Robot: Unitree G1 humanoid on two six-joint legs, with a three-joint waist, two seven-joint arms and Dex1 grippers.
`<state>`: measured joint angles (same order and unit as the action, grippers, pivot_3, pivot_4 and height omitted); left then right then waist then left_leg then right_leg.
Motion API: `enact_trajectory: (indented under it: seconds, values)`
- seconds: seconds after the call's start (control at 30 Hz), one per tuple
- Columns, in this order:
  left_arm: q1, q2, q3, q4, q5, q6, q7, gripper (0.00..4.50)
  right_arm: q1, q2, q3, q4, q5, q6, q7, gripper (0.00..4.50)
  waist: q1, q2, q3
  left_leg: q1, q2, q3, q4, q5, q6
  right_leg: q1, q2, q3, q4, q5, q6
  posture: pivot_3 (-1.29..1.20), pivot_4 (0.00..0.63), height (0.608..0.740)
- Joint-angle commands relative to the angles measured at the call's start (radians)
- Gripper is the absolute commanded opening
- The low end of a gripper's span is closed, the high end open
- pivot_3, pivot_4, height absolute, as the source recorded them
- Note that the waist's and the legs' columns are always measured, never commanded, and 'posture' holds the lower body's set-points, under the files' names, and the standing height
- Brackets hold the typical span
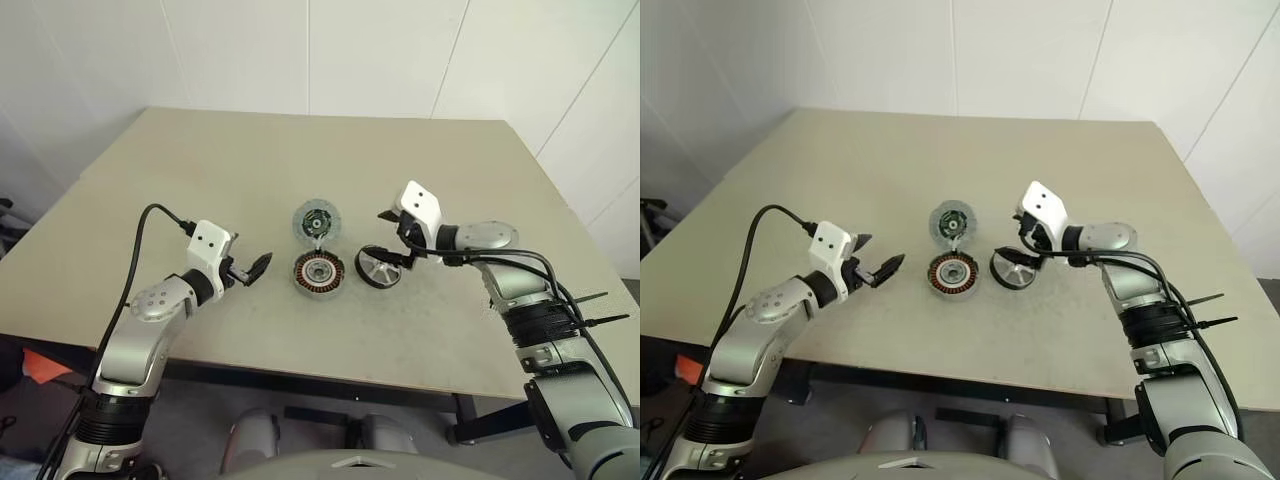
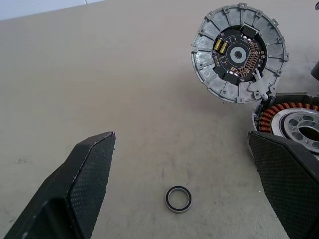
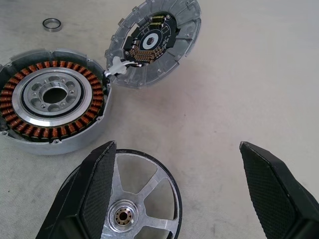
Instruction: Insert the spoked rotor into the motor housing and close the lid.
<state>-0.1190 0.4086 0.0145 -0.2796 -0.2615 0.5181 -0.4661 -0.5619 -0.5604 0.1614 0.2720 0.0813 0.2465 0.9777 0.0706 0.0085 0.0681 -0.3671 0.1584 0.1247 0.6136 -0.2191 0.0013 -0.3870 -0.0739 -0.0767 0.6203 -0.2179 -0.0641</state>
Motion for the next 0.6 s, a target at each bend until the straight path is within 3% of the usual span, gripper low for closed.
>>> enact_trajectory:
  seconds: [0.03,0.6]
  values:
    - [-0.016,0.002,0.019,-0.024,0.001,-0.016,0.008,4.5,-0.033,0.007,-0.013,0.008,-0.002,-0.03,-0.013,4.47,0.0,0.0,0.0,0.0,0.0,0.0,0.0,0.0,0.0,0.0,0.0,0.0,0.0,0.0,0.0,0.0,0.0,0.74]
    - [-0.026,0.005,-0.021,0.036,0.05,0.017,0.043,4.5,-0.049,0.027,-0.023,0.046,-0.004,-0.073,-0.064,4.47,0.0,0.0,0.0,0.0,0.0,0.0,0.0,0.0,0.0,0.0,0.0,0.0,0.0,0.0,0.0,0.0,0.0,0.74]
